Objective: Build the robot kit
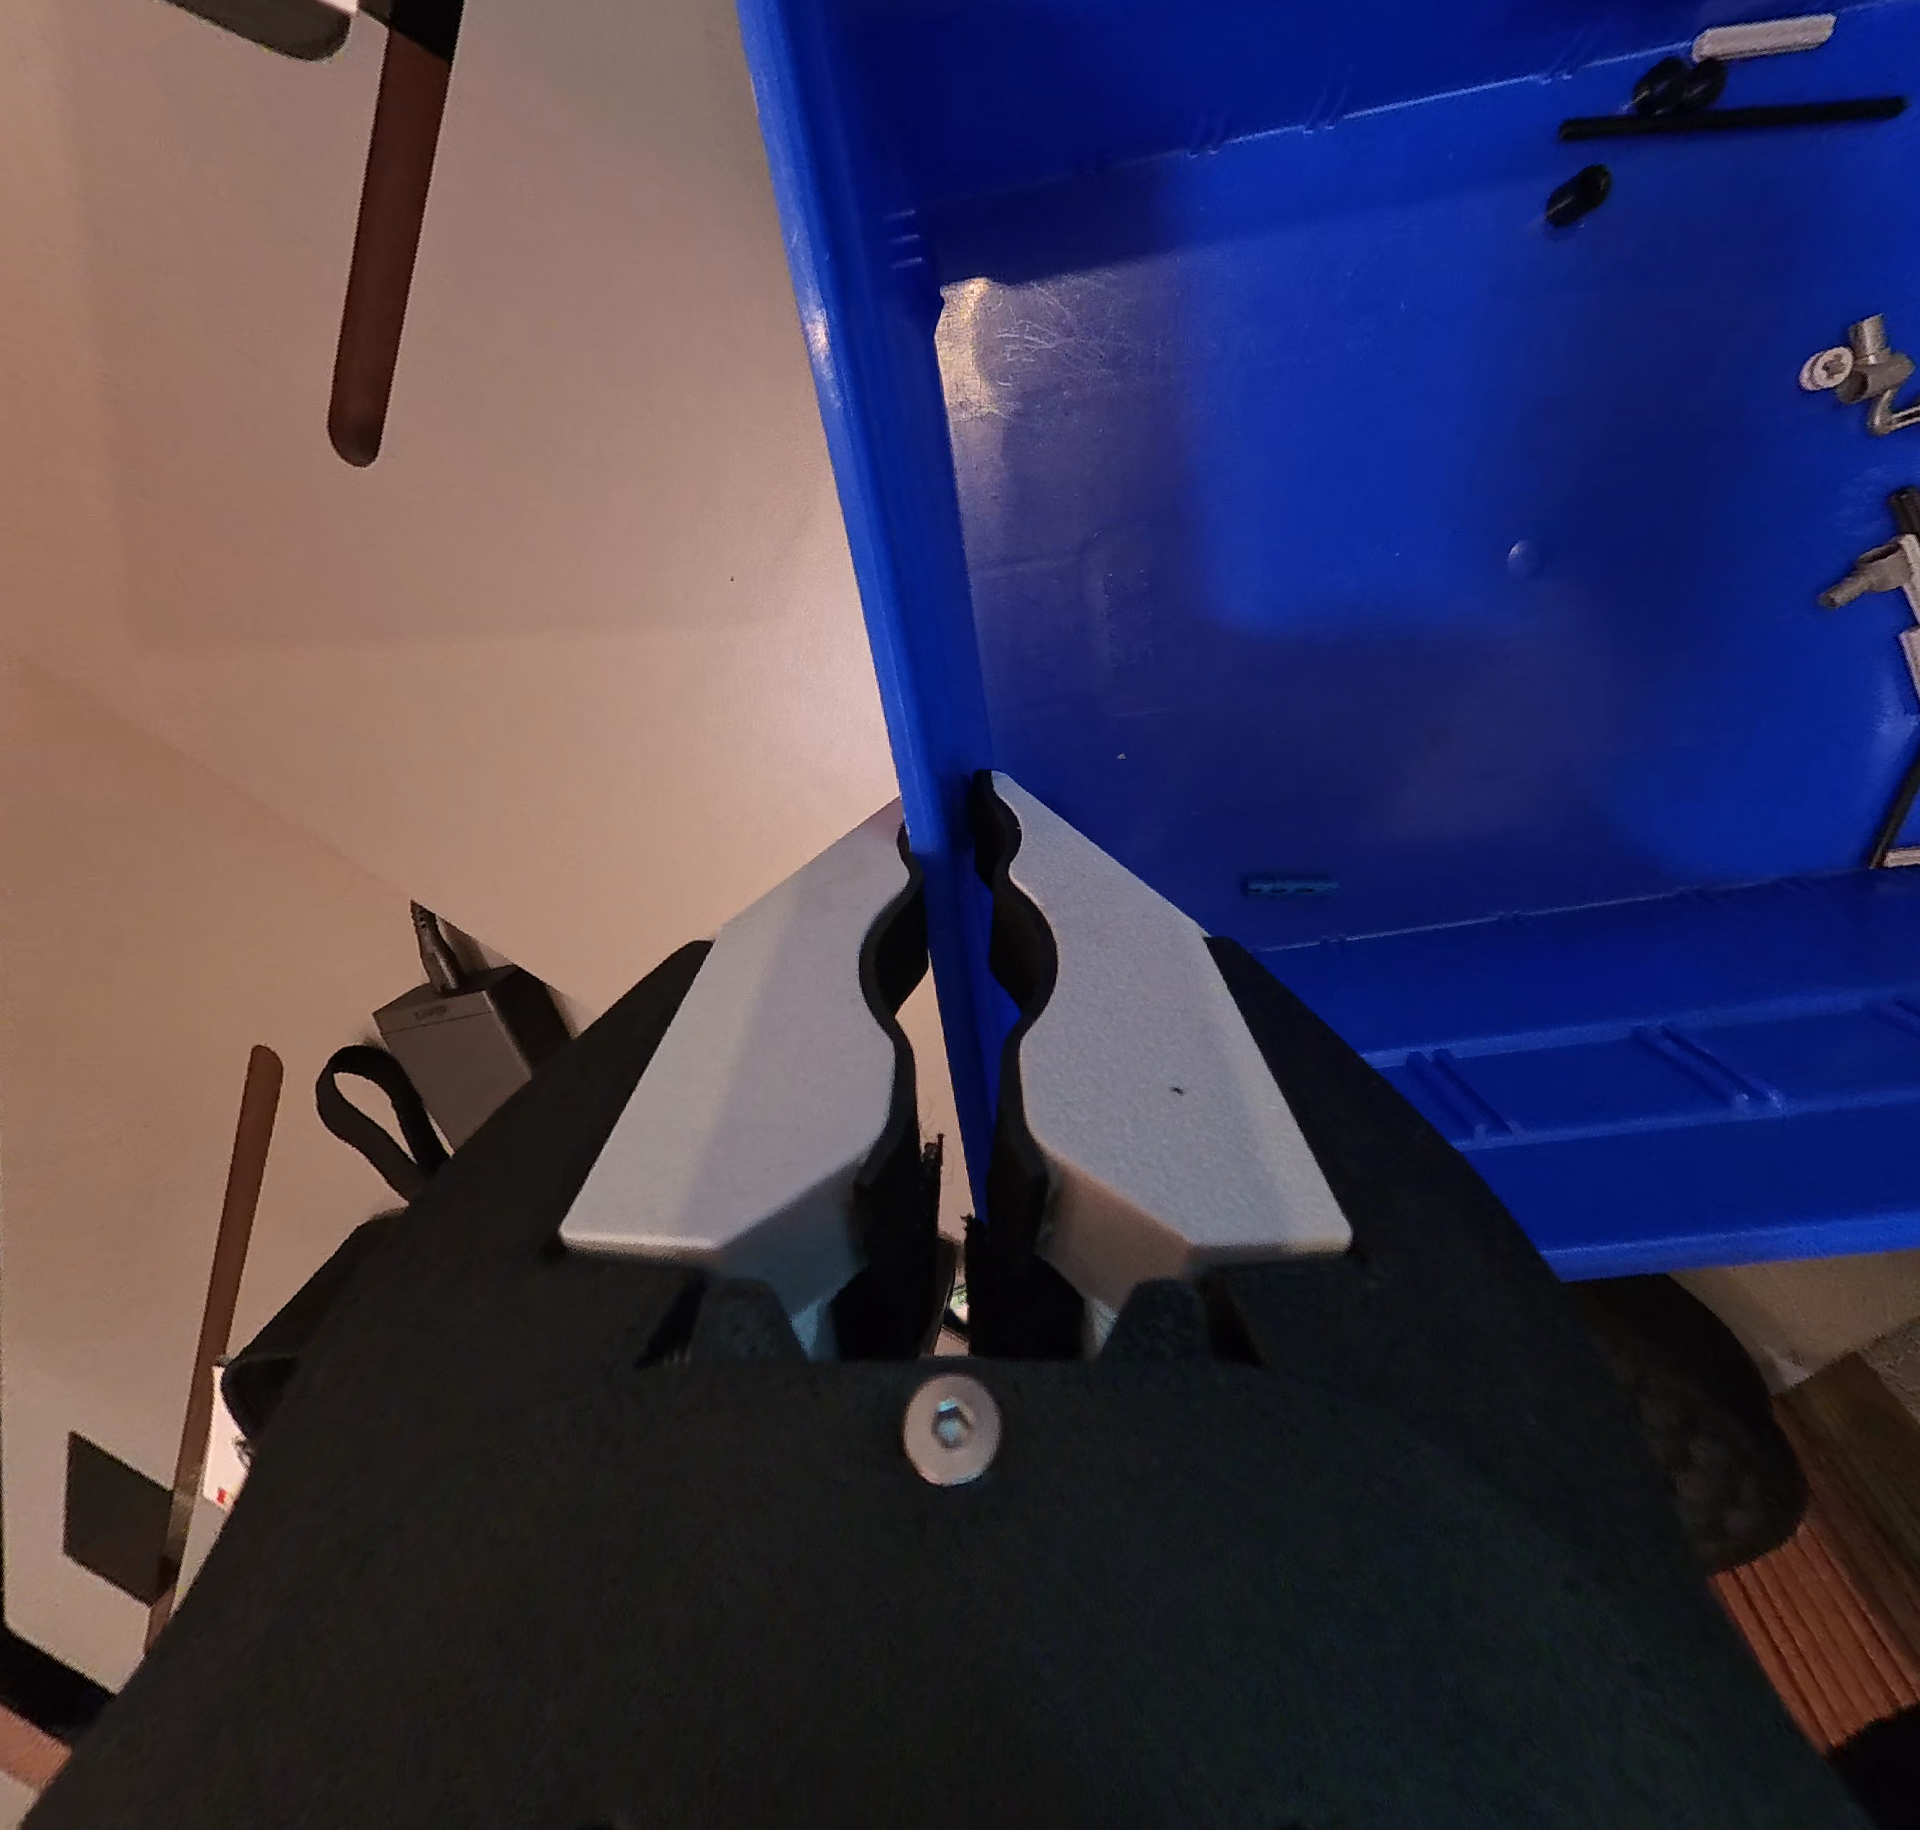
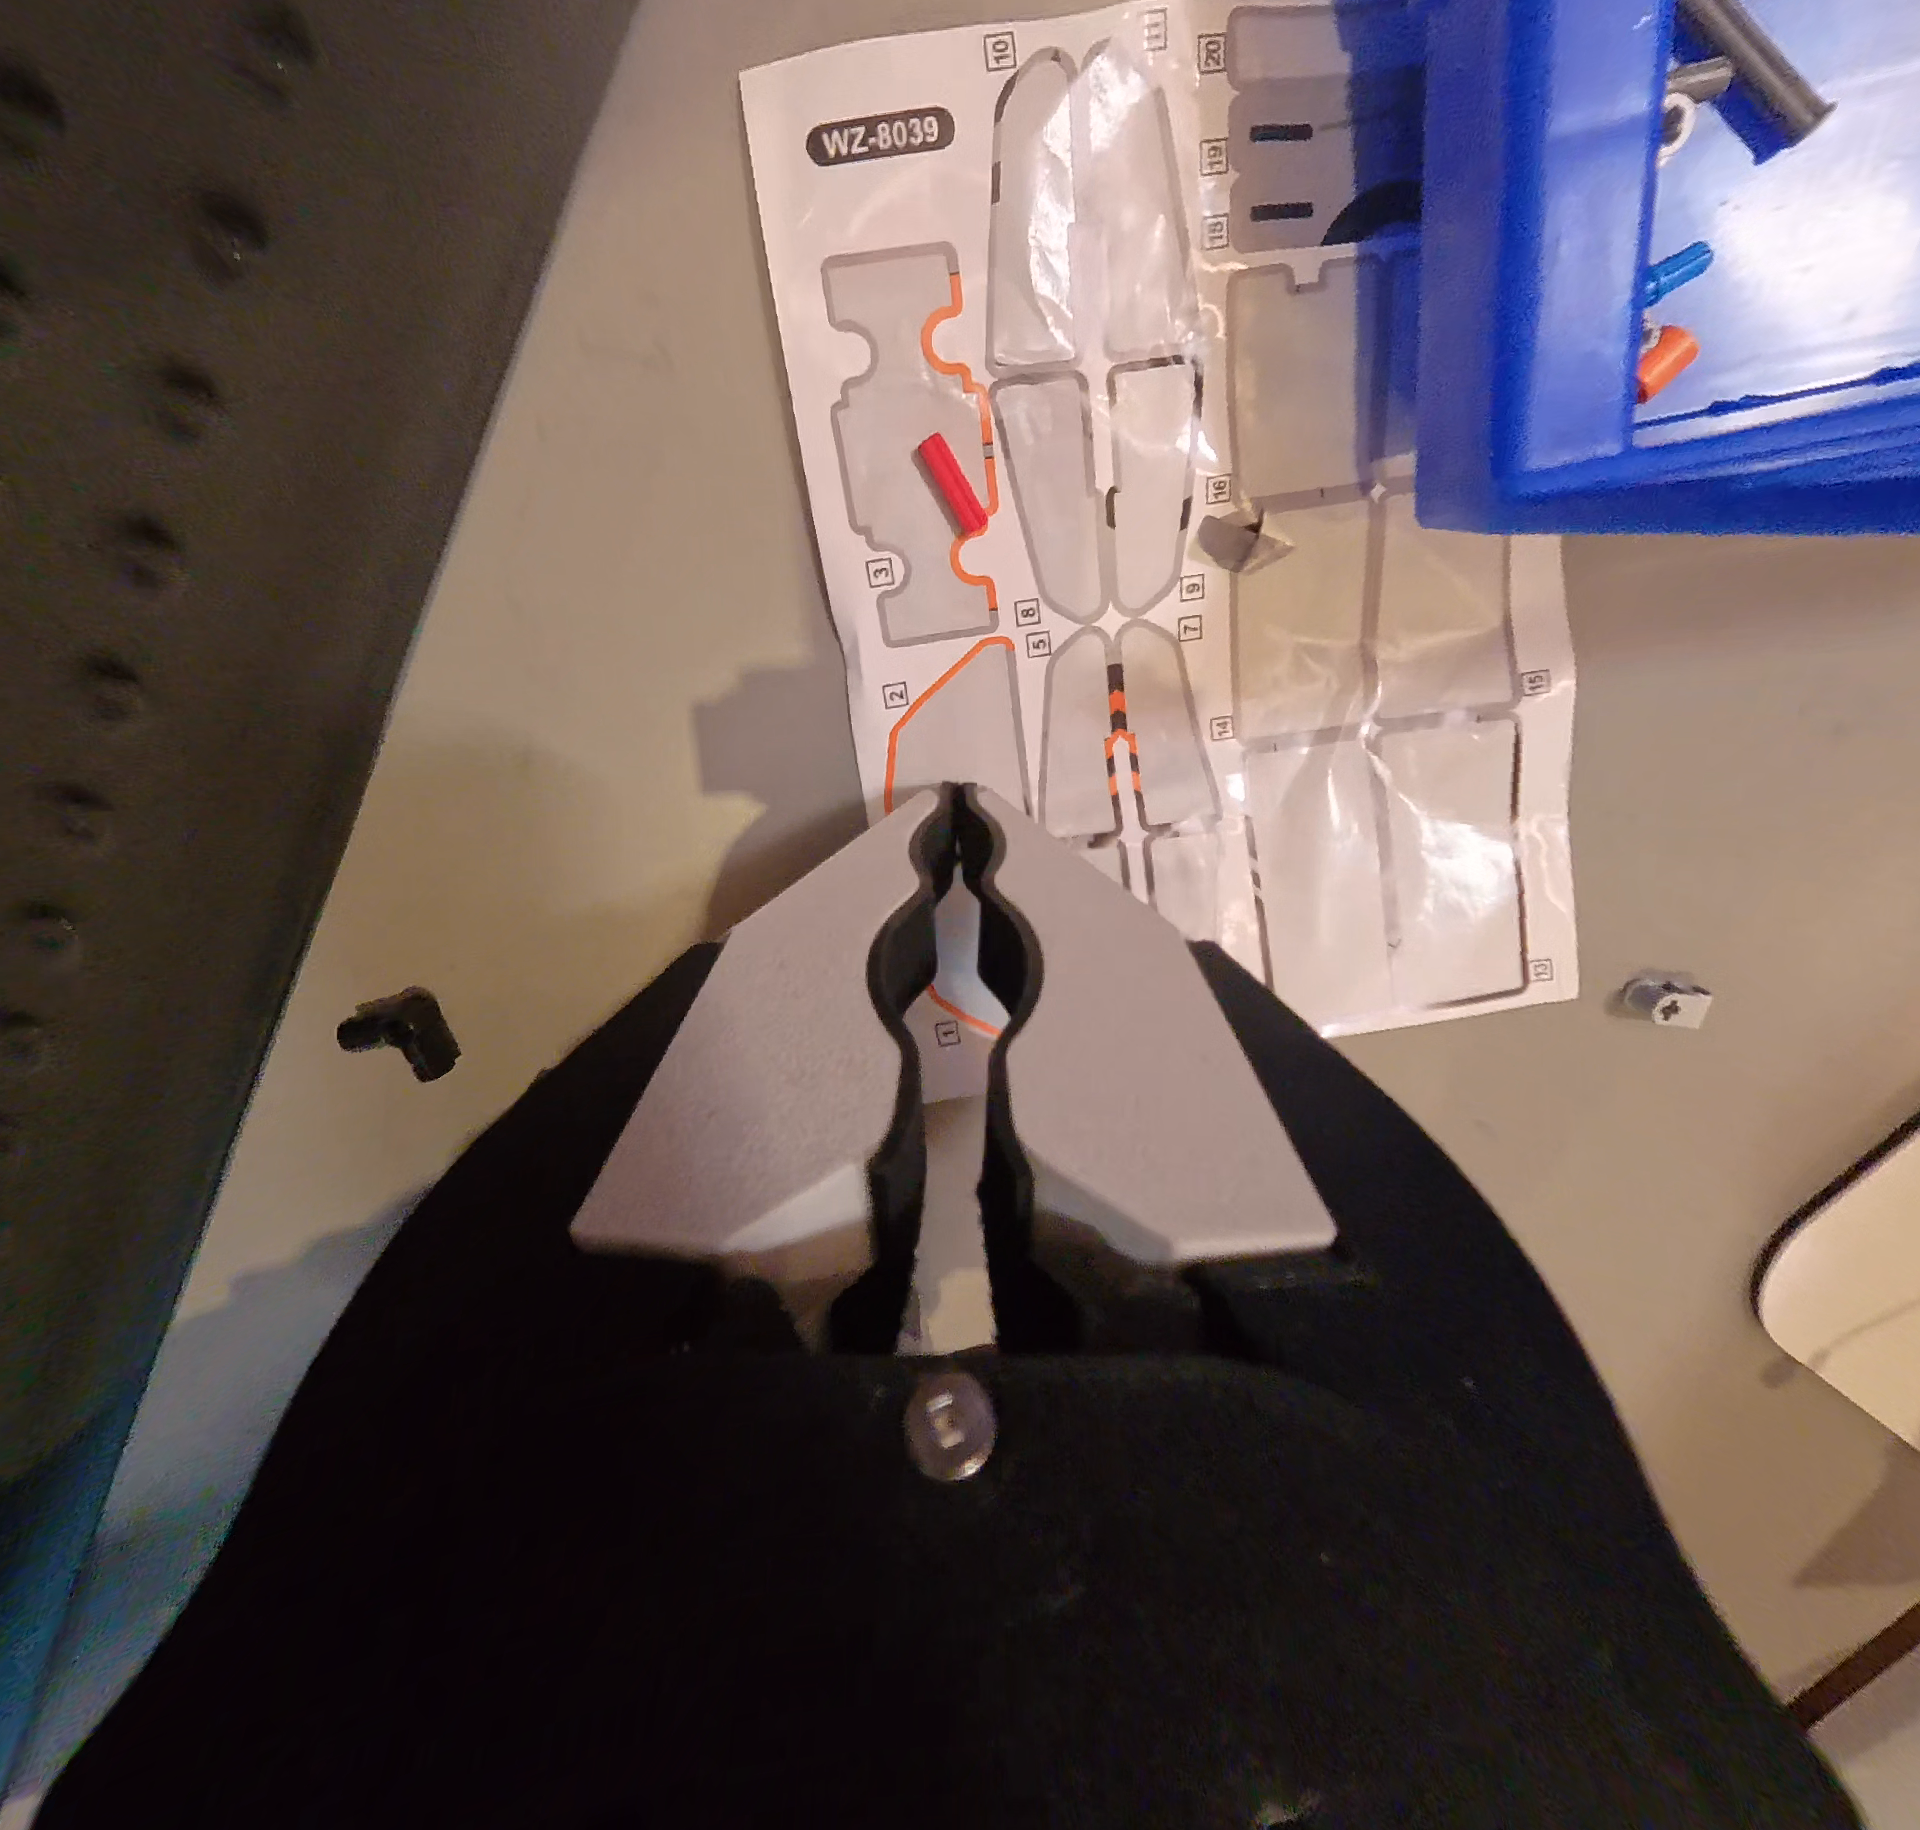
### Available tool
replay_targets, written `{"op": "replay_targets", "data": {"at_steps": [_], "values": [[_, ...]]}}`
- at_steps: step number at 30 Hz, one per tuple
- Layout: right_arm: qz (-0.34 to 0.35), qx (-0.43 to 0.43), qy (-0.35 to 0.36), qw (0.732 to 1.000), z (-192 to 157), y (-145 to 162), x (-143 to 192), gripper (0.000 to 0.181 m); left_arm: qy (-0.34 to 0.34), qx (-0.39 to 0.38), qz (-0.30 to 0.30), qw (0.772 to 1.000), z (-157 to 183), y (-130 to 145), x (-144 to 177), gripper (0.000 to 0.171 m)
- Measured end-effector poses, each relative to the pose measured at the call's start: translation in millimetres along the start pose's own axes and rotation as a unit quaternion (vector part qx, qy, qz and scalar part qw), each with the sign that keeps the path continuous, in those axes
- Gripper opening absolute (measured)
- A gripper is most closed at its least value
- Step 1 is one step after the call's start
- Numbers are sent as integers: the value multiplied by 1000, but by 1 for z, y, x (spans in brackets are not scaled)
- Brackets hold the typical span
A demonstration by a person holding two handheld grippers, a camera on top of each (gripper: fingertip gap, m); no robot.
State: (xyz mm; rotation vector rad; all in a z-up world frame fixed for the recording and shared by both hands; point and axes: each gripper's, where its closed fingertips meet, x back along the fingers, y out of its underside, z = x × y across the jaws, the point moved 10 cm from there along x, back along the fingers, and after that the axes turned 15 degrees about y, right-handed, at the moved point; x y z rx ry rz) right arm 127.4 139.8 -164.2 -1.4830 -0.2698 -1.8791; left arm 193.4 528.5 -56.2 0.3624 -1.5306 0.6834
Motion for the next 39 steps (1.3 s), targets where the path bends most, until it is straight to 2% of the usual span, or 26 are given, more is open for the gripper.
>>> {"op": "replay_targets", "data": {"at_steps": [17, 39], "values": [[1, -9, -21, 1000, 4, -1, -2, 0, 5, 0, 3, 1000, -2, 4, -1, 3], [13, -6, -30, 999, 4, -2, -2, 0, 41, 21, 6, 999, -20, 11, -26, 4]]}}
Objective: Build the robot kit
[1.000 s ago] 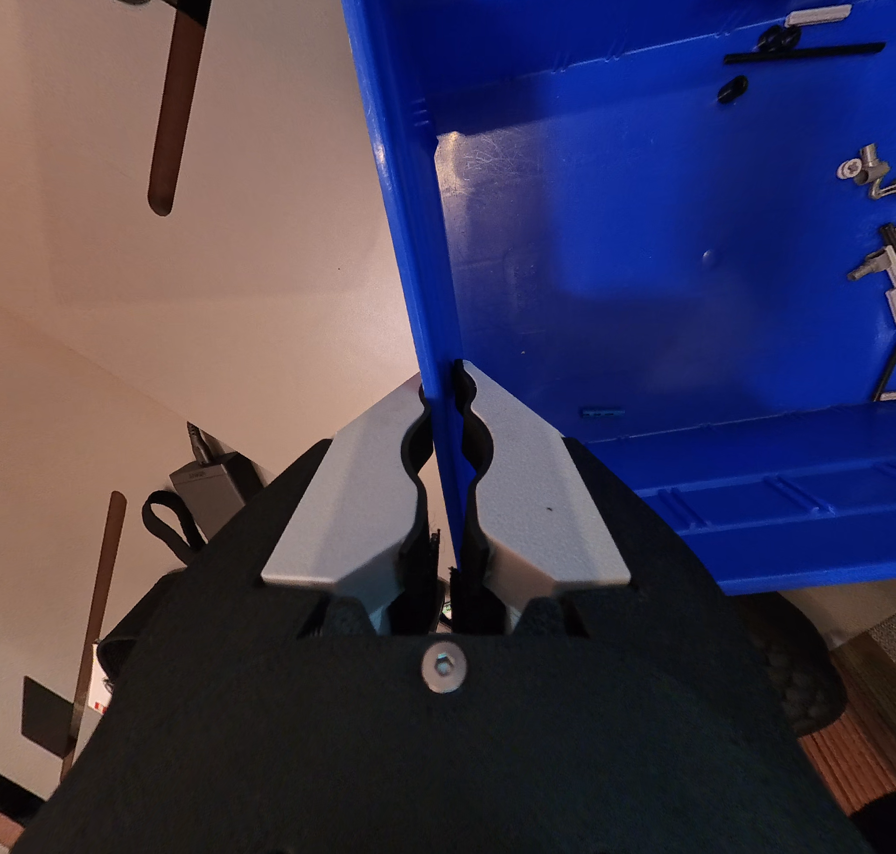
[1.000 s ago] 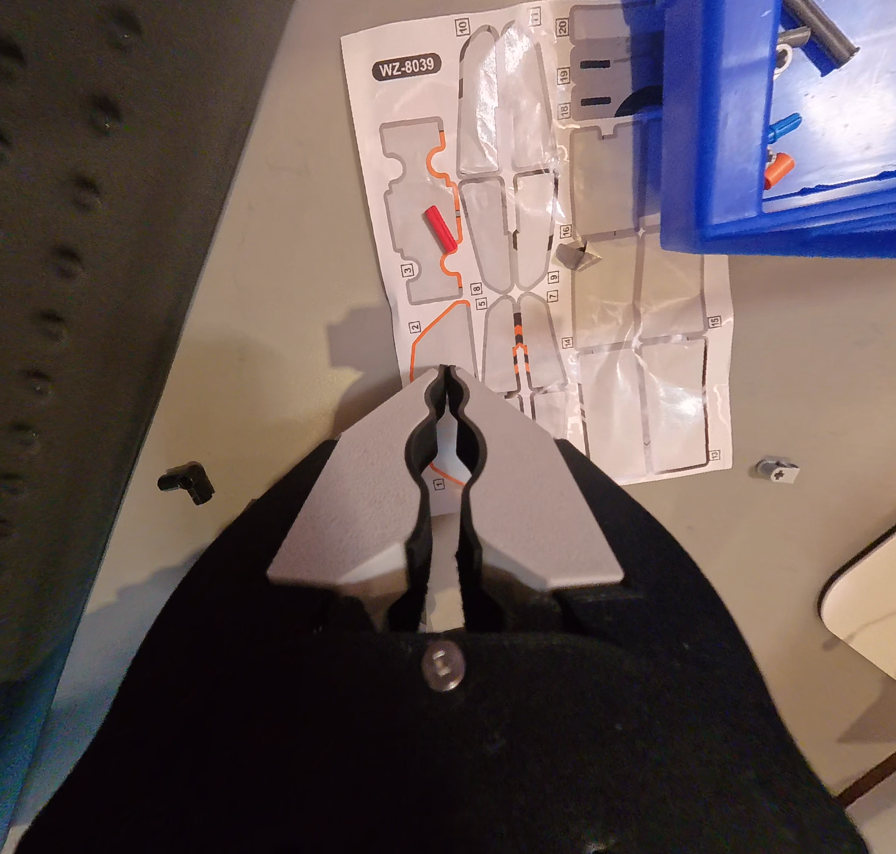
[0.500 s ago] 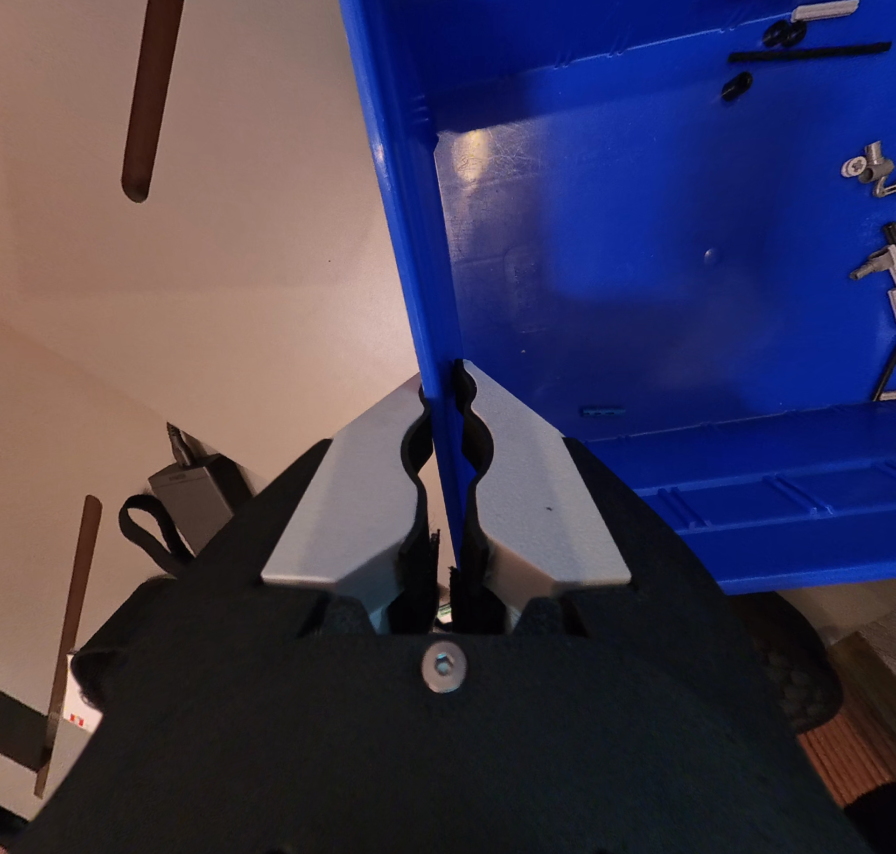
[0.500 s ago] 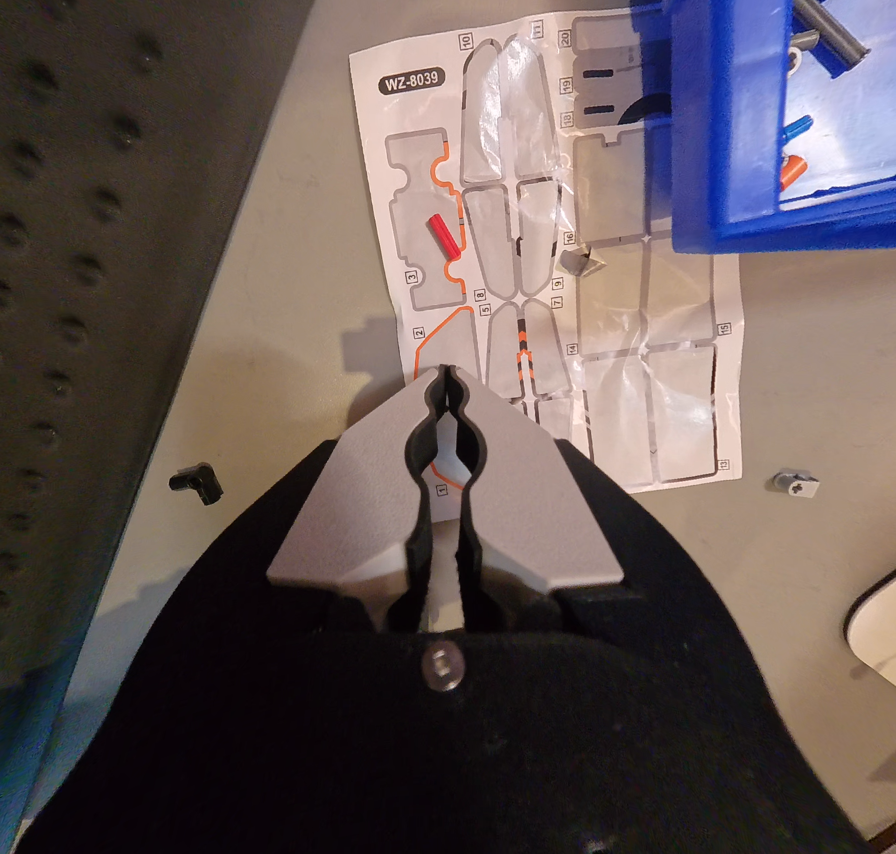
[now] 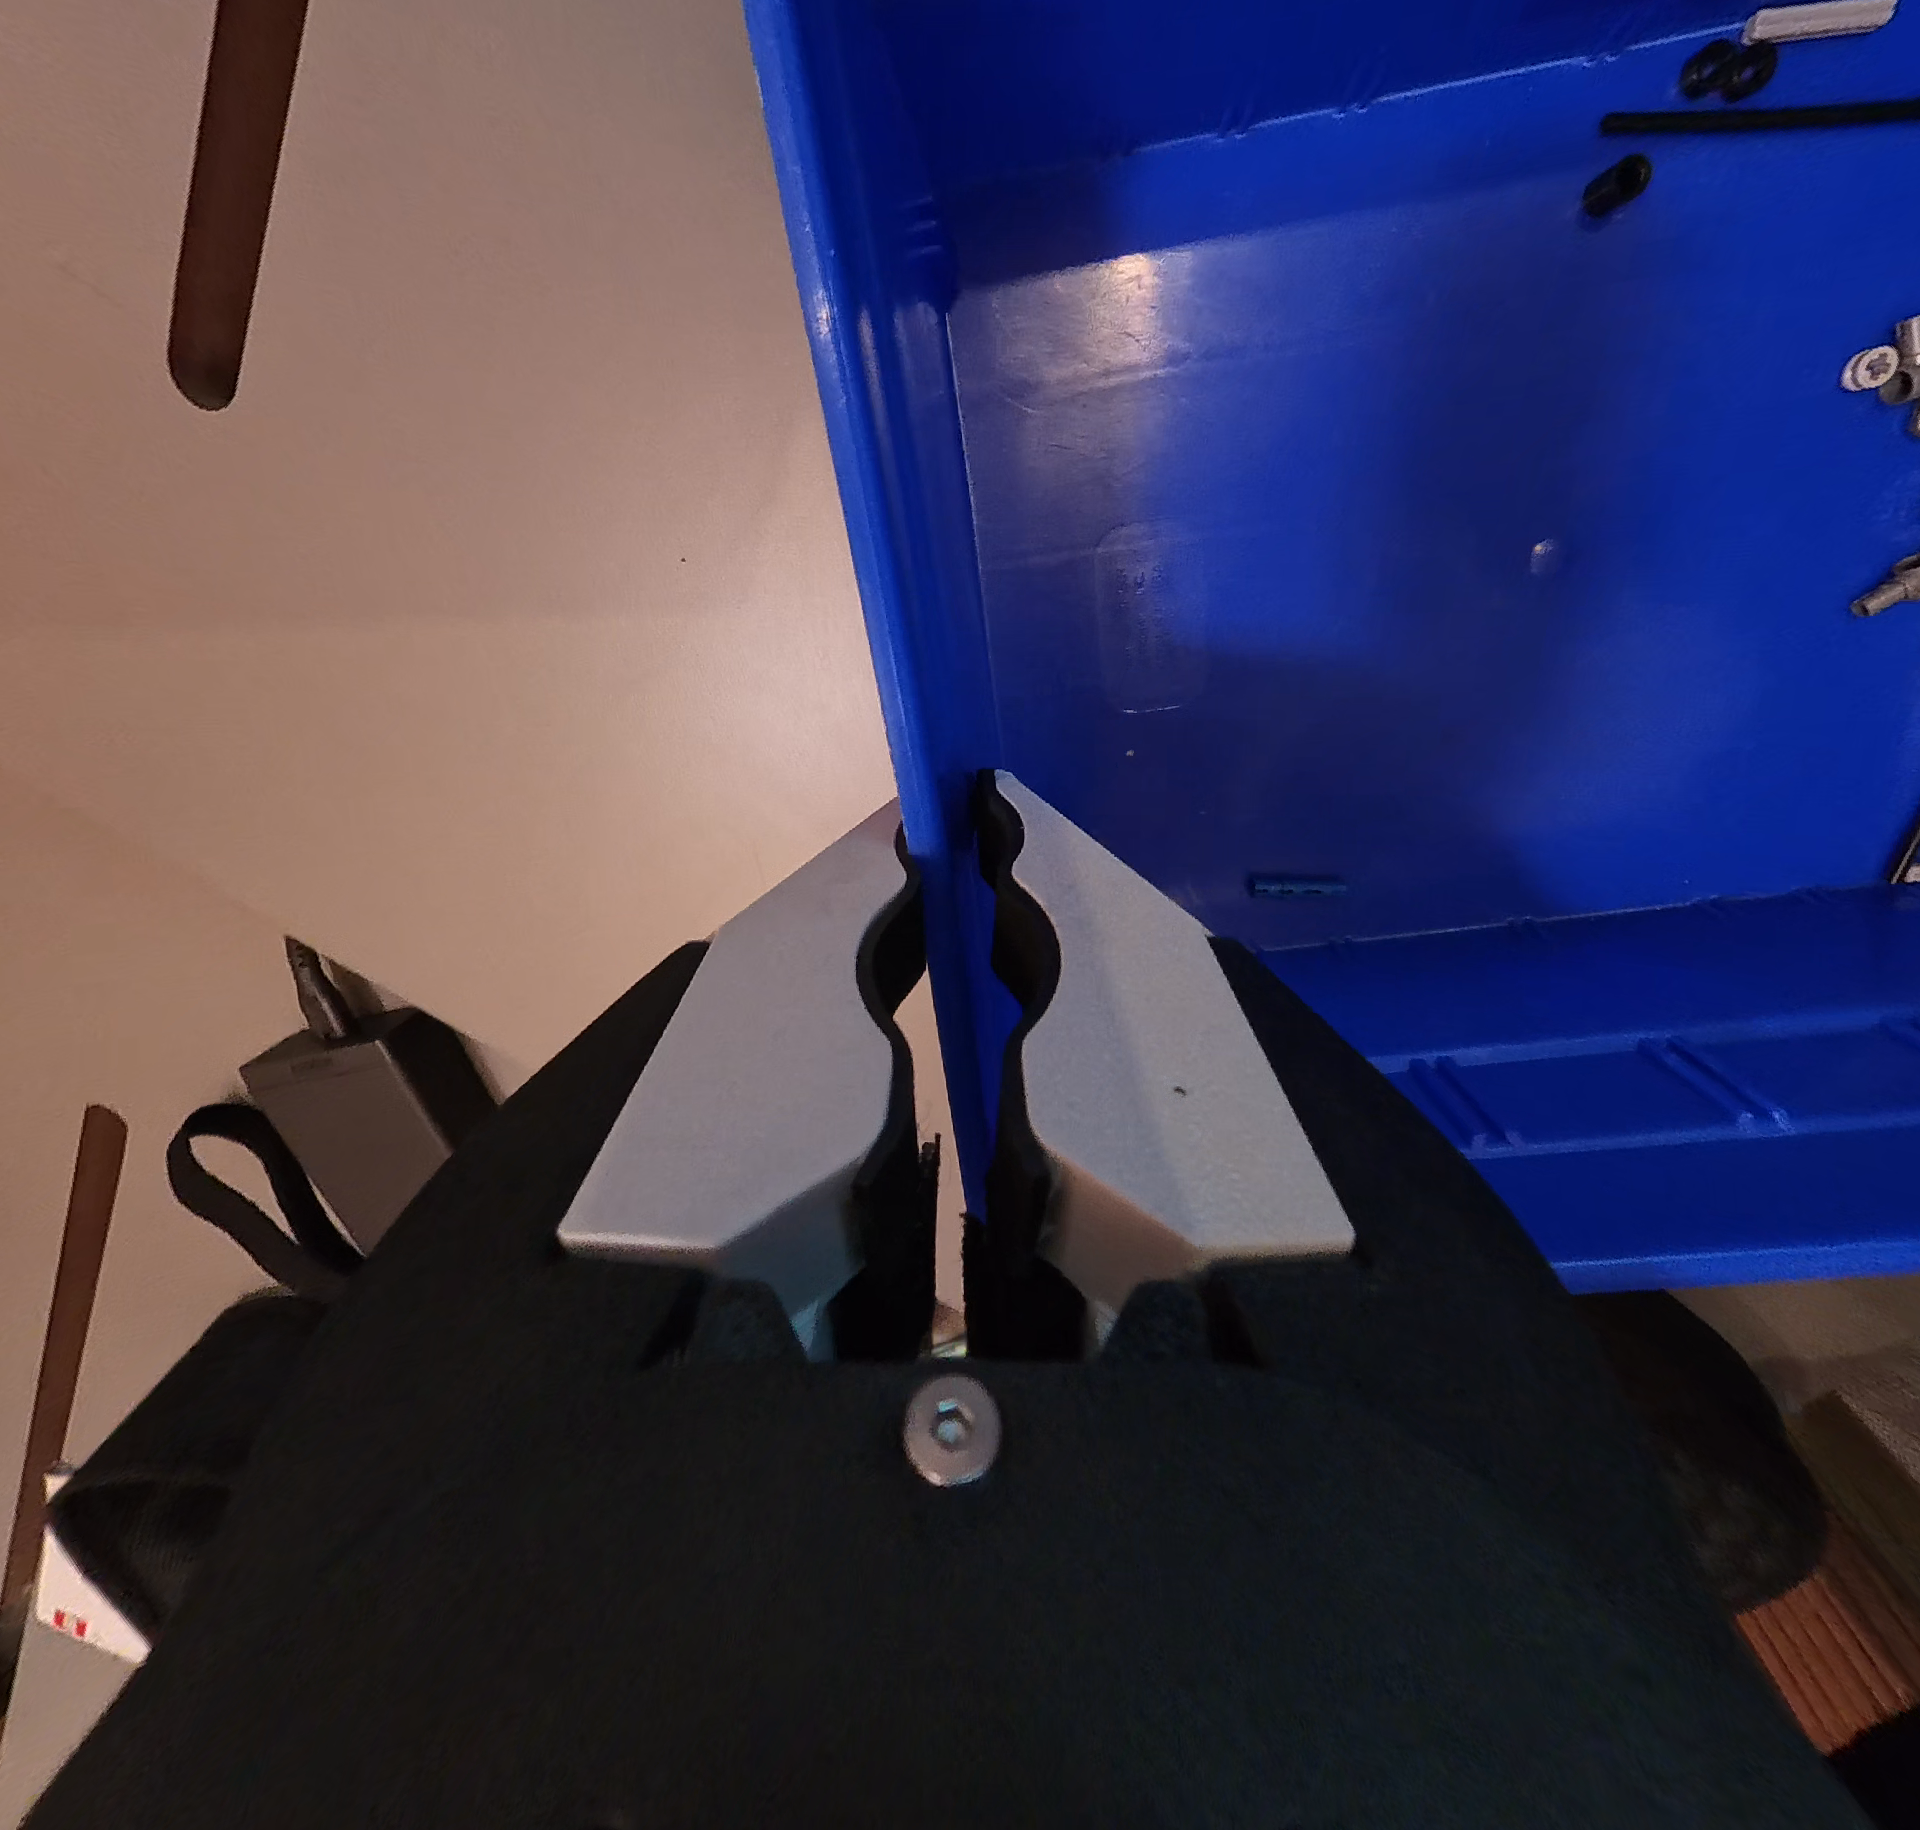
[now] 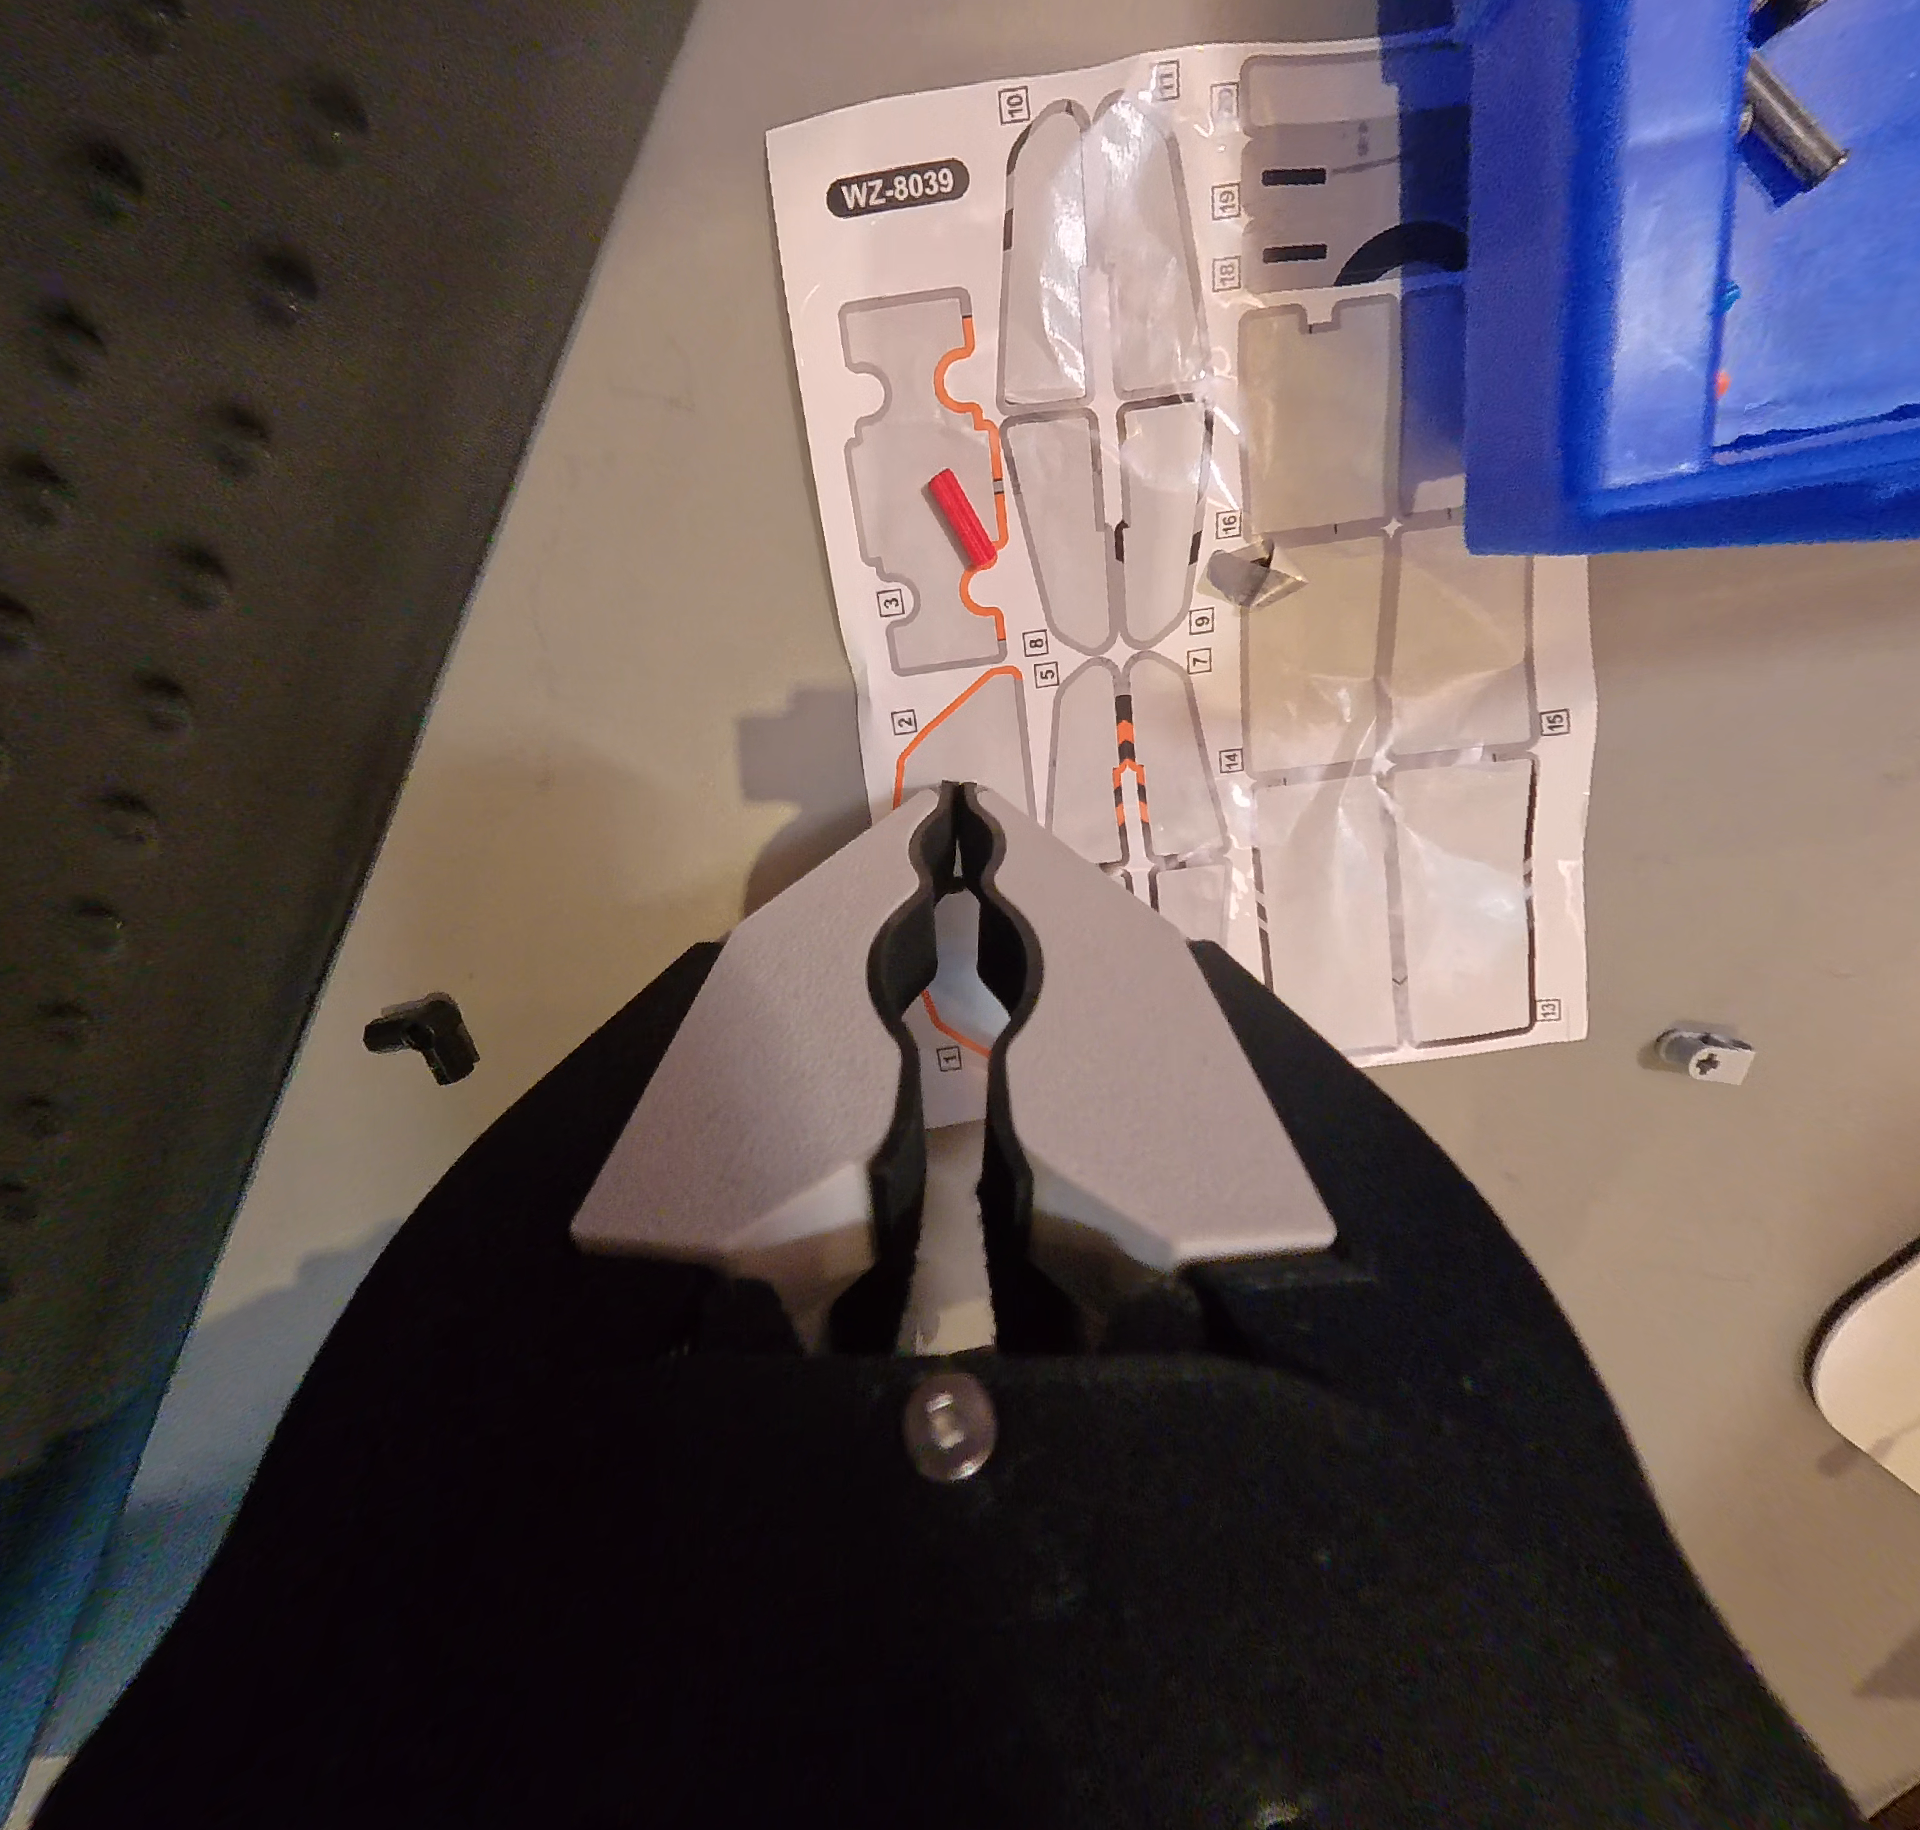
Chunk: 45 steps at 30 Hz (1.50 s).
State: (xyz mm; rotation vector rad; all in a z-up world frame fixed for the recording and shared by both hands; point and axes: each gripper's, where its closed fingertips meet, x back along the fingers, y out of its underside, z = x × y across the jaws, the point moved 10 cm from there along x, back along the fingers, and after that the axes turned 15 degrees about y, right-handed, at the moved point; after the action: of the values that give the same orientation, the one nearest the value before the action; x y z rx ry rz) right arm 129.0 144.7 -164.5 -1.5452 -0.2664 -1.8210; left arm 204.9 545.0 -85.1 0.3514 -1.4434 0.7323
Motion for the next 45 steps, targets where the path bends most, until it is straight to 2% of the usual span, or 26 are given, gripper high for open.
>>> {"op": "replay_targets", "data": {"at_steps": [7, 11, 15, 18, 24, 31, 35, 39, 42, 45], "values": [[7, -5, -1, 1000, -2, 2, 1, 0, 8, 10, -8, 1000, -10, -1, -15, 7], [39, -28, 3, 999, -1, 5, 12, 3, 13, 12, -4, 1000, -13, -2, -18, 9], [82, -68, 41, 993, 7, 10, 35, 5, 7, 10, -4, 1000, -14, -3, -19, 10], [125, -127, 94, 979, 16, 18, 61, 8, -9, 6, -8, 1000, -13, -5, -21, 14], [180, -233, 215, 931, 11, 47, 129, 13, -59, 16, -21, 998, -15, -5, -25, 41], [148, -271, 273, 911, -28, 84, 164, 20, -125, 24, 19, 992, -2, -12, 6, 67], [136, -301, 277, 902, -53, 109, 171, 21, -173, 18, 48, 984, 23, -23, 37, 73], [135, -321, 268, 898, -79, 127, 170, 24, -214, -5, 80, 973, 65, -41, 64, 74], [140, -313, 242, 908, -99, 128, 160, 36, -234, -30, 106, 966, 112, -61, 75, 75], [162, -291, 221, 917, -117, 119, 148, 37, -235, -87, 123, 960, 178, -86, 66, 75]]}}
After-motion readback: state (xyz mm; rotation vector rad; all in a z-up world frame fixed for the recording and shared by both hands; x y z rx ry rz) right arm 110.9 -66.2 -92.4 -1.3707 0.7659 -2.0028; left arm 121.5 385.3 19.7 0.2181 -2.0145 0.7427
